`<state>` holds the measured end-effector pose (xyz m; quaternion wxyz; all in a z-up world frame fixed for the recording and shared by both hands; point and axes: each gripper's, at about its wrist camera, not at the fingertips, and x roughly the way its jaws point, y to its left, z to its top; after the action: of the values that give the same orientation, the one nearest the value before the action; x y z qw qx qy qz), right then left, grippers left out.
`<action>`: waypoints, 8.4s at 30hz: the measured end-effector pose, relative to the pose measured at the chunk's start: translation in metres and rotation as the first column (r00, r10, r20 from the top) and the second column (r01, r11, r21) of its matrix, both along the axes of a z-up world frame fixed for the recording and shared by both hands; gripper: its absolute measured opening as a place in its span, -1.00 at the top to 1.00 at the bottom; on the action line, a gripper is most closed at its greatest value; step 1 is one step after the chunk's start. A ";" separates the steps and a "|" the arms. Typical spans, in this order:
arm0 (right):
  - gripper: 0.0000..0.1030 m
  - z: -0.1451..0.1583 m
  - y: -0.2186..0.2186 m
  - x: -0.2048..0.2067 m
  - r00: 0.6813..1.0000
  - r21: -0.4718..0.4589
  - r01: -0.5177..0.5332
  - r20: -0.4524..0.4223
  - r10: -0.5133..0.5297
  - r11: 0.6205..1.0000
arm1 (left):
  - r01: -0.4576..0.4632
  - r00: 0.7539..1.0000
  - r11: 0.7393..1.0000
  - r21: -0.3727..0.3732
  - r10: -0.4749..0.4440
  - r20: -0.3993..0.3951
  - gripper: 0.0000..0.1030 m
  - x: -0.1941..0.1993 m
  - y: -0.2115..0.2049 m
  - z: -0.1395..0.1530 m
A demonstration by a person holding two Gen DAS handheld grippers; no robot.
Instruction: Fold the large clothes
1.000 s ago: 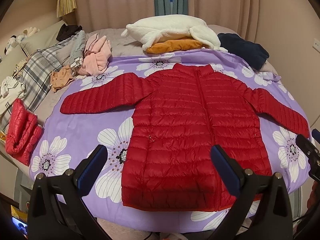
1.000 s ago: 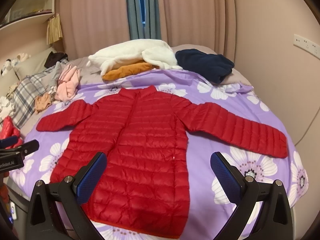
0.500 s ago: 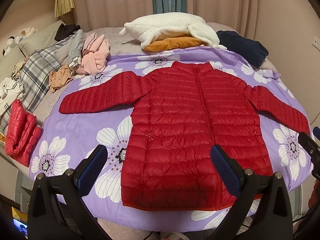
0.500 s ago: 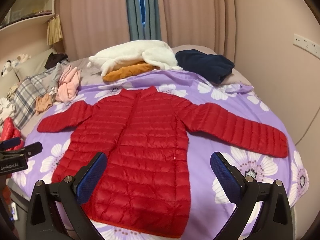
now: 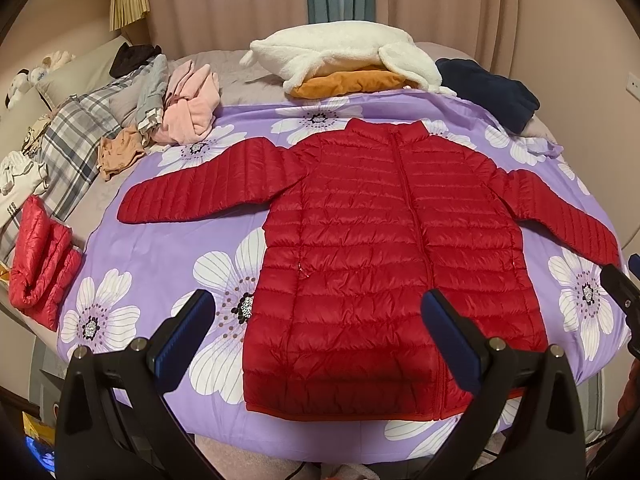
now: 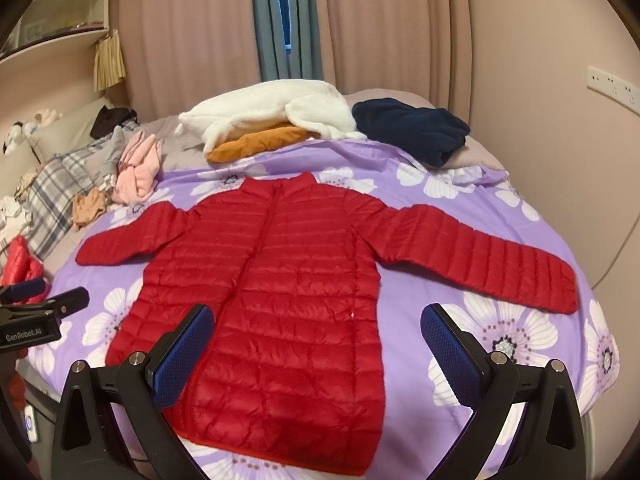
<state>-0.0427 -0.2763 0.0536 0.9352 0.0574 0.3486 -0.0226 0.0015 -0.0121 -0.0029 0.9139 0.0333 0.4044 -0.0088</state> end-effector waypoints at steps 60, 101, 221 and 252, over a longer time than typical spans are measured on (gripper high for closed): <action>-0.98 -0.021 -0.028 0.006 1.000 0.157 0.000 -0.014 0.002 0.988 | -0.028 0.993 0.985 -0.167 0.009 -0.115 -1.00 0.026 0.011 -0.031; 0.84 -0.113 -0.317 0.044 0.771 0.657 0.478 0.003 -0.636 0.583 | -0.194 0.969 0.870 -0.454 0.096 -0.230 -0.99 0.137 0.041 -0.071; 0.02 -0.101 -0.042 0.208 0.977 0.177 -0.201 -0.038 0.211 0.963 | -0.390 0.919 0.605 -0.694 0.302 -0.253 -0.91 0.136 0.203 -0.116; 0.01 -0.109 0.019 0.198 0.951 0.240 -0.281 -0.057 0.302 0.929 | -0.387 0.833 0.162 -0.908 0.483 -0.269 -0.91 0.205 0.303 -0.165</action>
<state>0.1551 -0.2570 -0.0551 0.8979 0.1114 0.3969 0.1543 0.2069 0.2907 -0.1676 0.7341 -0.6207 0.2744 0.0211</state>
